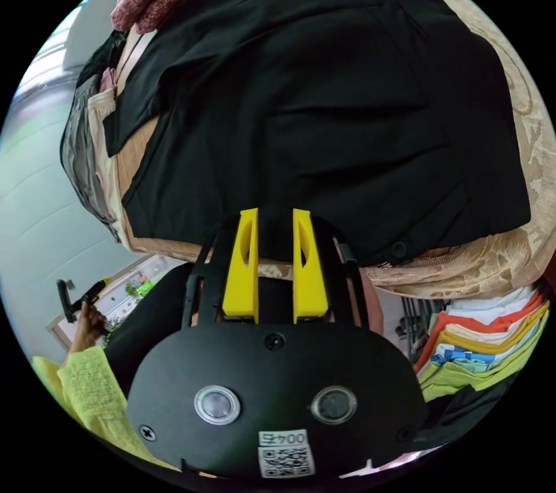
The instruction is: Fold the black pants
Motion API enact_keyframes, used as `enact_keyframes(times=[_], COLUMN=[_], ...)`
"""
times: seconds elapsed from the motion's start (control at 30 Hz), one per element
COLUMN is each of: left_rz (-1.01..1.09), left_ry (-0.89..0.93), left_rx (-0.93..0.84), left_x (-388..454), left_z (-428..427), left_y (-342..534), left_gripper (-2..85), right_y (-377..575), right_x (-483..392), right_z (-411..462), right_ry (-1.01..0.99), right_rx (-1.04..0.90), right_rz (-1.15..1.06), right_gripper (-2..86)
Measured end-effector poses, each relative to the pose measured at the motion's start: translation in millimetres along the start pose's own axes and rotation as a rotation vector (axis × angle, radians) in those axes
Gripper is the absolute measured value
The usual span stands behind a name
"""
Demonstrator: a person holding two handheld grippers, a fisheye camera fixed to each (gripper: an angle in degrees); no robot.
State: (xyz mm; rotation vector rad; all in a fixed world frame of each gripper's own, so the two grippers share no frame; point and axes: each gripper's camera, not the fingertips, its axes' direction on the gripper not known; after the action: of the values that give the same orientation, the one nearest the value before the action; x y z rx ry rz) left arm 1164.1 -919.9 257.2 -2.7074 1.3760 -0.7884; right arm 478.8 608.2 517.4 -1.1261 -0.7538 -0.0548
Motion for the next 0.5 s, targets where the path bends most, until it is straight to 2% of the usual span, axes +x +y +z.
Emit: enact_keyframes(times=[0.17, 0.27, 0.37, 0.5], left_rz=[-0.057, -0.072, -0.066, -0.035], left_ry=[0.009, 0.024, 0.030, 0.036], left_rx=[-0.004, -0.018, -0.028, -0.033], left_x=[-21, -33, -47, -66], left_z=[-1, 5, 12, 20], left_y=[6, -2, -17, -36], left_gripper=[0.0, 0.0, 0.0, 0.1], right_y=[23, 41, 64, 98], right_x=[-4, -21, -42, -68], right_z=[-19, -20, -19, -12], right_ry=[-0.179, -0.159, -0.077, -0.083], right_rx=[0.108, 0.061, 0.072, 0.099], right_rz=[0.024, -0.027, -0.090, -0.097], right_gripper=[11.4, 10.7, 10.1, 11.0])
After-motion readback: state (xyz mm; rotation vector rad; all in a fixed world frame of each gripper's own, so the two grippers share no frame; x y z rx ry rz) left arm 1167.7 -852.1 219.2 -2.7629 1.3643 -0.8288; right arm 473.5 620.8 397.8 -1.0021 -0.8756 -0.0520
